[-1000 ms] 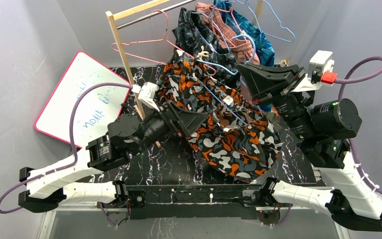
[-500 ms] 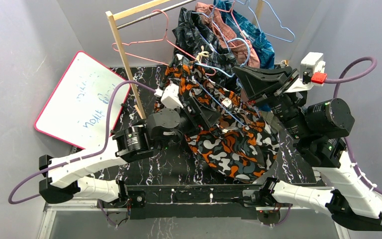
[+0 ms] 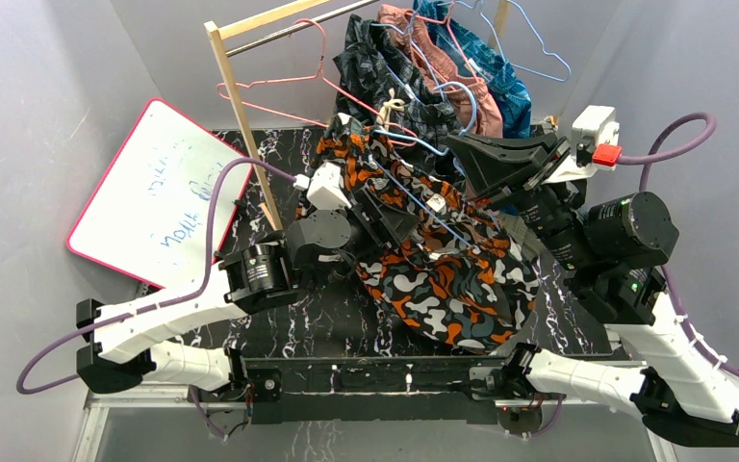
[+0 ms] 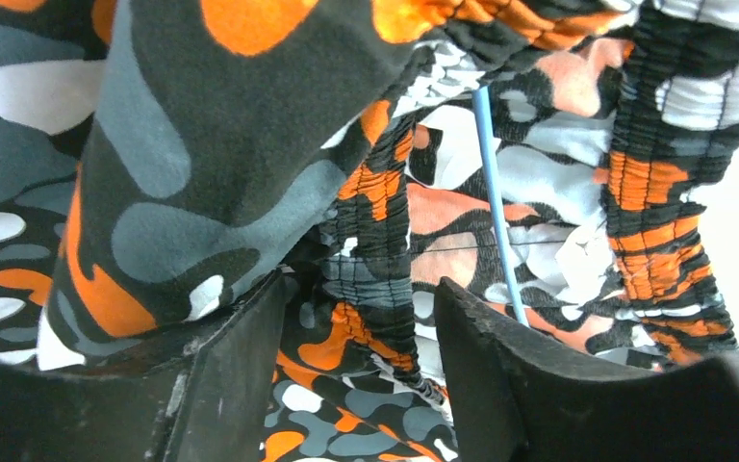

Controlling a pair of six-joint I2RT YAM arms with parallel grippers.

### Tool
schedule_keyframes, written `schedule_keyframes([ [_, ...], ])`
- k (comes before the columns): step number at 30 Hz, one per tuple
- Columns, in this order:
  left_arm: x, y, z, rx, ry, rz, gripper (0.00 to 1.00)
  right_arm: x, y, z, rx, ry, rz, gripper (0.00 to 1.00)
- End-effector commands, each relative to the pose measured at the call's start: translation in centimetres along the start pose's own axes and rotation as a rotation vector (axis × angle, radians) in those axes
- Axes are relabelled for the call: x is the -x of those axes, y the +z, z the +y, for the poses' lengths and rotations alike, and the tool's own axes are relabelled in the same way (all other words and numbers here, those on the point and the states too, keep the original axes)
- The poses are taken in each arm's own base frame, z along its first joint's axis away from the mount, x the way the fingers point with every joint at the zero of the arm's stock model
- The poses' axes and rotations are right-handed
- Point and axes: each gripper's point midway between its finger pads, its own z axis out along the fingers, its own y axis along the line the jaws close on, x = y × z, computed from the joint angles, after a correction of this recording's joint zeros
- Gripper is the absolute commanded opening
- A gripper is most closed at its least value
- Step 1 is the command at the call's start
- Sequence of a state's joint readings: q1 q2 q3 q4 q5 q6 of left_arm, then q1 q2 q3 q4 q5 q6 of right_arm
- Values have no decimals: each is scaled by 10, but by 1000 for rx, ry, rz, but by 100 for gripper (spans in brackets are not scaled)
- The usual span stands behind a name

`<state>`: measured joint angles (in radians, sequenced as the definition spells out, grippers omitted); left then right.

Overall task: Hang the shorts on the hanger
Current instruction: Hang the shorts on the hanger.

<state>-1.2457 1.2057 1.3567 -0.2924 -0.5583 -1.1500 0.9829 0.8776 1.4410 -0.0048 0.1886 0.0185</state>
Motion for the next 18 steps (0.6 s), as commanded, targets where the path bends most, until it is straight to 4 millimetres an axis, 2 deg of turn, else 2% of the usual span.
schedule_keyframes([
  [1, 9, -1, -7, 1, -7, -25, 63, 30, -2, 1, 8, 0, -107, 0],
  [3, 6, 1, -6, 7, -2, -17, 67, 29, -2, 1, 10, -1, -105, 0],
  [4, 4, 3, -6, 8, 0, -11, 67, 29, -1, 2, 12, 0, -104, 0],
  [5, 2, 4, -6, 7, 3, -3, 62, 28, -1, 1, 12, 0, -104, 0],
  [7, -2, 6, -6, 4, 11, 7, 48, 28, -1, 2, 15, 2, -103, 0],
  [9, -2, 6, -7, -2, 12, 7, 27, 27, -1, 2, 13, 1, -102, 0],
  [12, 4, 1, -11, -20, 2, -5, 0, 26, -1, 1, 9, -1, -100, 0],
  [18, 29, -17, -35, -102, -12, -50, 0, 22, -1, 0, 4, -11, -88, 0],
])
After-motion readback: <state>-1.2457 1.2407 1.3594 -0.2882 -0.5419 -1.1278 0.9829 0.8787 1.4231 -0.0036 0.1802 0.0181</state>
